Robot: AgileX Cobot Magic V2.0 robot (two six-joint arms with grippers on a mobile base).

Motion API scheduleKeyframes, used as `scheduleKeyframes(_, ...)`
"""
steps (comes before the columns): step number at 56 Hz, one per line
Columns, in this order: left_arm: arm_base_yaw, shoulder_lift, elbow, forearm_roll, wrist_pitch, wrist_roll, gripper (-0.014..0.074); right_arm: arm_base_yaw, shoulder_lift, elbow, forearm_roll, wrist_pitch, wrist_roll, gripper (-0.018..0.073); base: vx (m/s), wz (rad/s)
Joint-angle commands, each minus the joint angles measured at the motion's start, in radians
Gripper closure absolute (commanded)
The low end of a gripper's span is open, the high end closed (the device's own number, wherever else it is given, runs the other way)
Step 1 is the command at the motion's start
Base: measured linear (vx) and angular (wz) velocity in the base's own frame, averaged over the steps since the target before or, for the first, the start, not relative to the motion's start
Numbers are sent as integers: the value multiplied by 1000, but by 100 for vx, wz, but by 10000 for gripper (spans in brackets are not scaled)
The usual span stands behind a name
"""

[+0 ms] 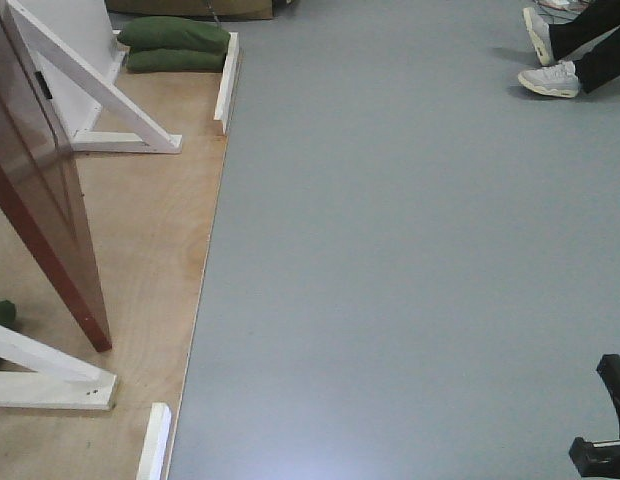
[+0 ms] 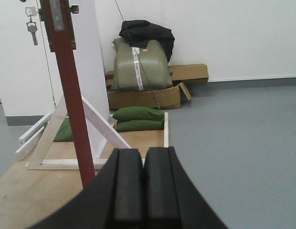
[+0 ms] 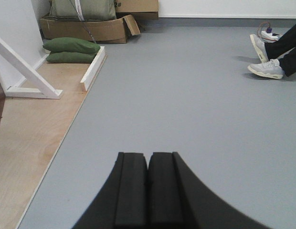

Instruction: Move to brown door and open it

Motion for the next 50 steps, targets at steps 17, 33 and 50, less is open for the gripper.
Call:
scheduleKeyframes(17,1,-14,-17,-7,-77,-10,603,1,-6,4,-3,-80,-8,559,40,3)
scheduleKeyframes(33,1,-14,-17,-7,-77,-10,603,1,-6,4,-3,-80,-8,559,40,2)
scheduleKeyframes(50,1,-14,-17,-7,-77,-10,603,1,-6,4,-3,-80,-8,559,39,3)
